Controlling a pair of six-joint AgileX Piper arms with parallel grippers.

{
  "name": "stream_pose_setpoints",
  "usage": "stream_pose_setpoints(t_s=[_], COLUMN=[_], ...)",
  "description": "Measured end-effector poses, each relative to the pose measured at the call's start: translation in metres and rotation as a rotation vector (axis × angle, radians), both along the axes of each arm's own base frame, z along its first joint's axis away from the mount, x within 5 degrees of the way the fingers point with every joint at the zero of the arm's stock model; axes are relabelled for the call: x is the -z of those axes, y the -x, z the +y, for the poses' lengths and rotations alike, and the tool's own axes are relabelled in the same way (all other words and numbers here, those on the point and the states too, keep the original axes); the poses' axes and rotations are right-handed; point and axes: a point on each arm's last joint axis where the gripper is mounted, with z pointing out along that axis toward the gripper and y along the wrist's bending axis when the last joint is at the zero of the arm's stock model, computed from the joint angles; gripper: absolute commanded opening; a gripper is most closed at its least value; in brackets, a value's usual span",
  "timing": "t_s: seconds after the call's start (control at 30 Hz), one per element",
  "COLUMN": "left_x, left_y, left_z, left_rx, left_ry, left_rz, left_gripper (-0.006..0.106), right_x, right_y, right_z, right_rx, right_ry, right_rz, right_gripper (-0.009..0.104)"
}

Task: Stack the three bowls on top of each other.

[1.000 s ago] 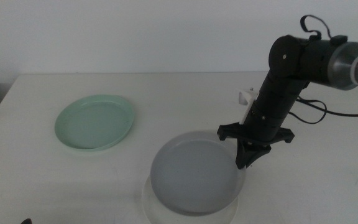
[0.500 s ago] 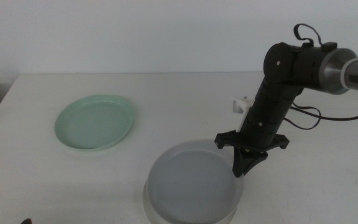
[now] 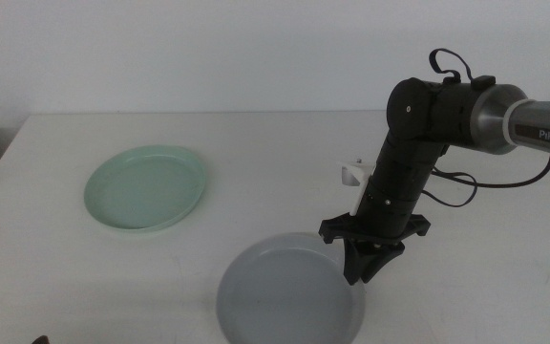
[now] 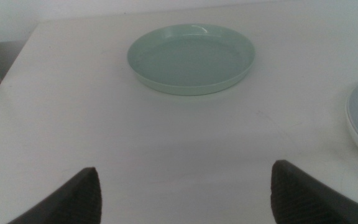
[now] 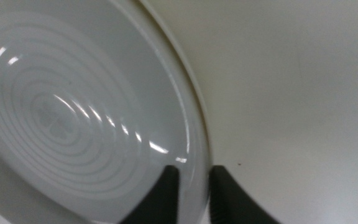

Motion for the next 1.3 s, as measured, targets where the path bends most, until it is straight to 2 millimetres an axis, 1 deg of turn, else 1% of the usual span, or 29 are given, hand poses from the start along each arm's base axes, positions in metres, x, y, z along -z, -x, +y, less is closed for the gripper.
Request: stream_pose_setpoints(t_s=[0.07,0.13,0.23,0.33,0.4,0.5,0.6,0.7,0.77,0.87,1.0,1.13,1.23,1.3], left_x=[0.000,0.000,0.000,0.000,0.000,0.000,0.000,0.000,0.000,0.000,0.000,0.000,0.000,0.000], left_y=[0.000,0.000,0.000,0.000,0.000,0.000,0.000,0.000,0.000,0.000,0.000,0.000,0.000,0.000], left_z=[0.000,0.000,0.000,0.000,0.000,0.000,0.000,0.000,0.000,0.000,0.000,0.000,0.000,0.000], left_rx=[0.000,0.000,0.000,0.000,0.000,0.000,0.000,0.000,0.000,0.000,0.000,0.000,0.000,0.000], left_ry=[0.000,0.000,0.000,0.000,0.000,0.000,0.000,0.000,0.000,0.000,0.000,0.000,0.000,0.000], left_rz=[0.000,0.000,0.000,0.000,0.000,0.000,0.000,0.000,0.000,0.000,0.000,0.000,0.000,0.000], left_gripper=[0.105,0.105,0.105,0.105,0.105,0.105,0.105,0.105,0.105,0.105,0.105,0.105,0.105,0.105], right_x=[-0.001,-0.008,-0.034,-0.074,-0.104,-0.149,-0.187,-0.218,-0.232,-0.244,-0.243,-0.232,-0.218,-0.207], right_y=[0.000,0.001,0.006,0.015,0.024,0.045,0.070,0.096,0.113,0.143,0.186,0.229,0.258,0.272], right_z=[0.000,0.000,-0.003,-0.011,-0.020,-0.033,-0.045,-0.057,-0.065,-0.078,-0.098,-0.117,-0.130,-0.137], right_rx=[0.001,0.002,-0.009,-0.049,-0.084,-0.123,-0.139,-0.143,-0.143,-0.141,-0.142,-0.142,-0.140,-0.137], right_ry=[-0.002,-0.013,-0.043,-0.069,-0.078,-0.095,-0.119,-0.148,-0.163,-0.180,-0.192,-0.200,-0.208,-0.211], right_rz=[-0.001,-0.016,-0.081,-0.192,-0.287,-0.425,-0.538,-0.633,-0.684,-0.738,-0.773,-0.809,-0.836,-0.849], right_gripper=[0.035,0.042,0.049,0.050,0.050,0.050,0.050,0.050,0.050,0.050,0.050,0.050,0.050,0.050])
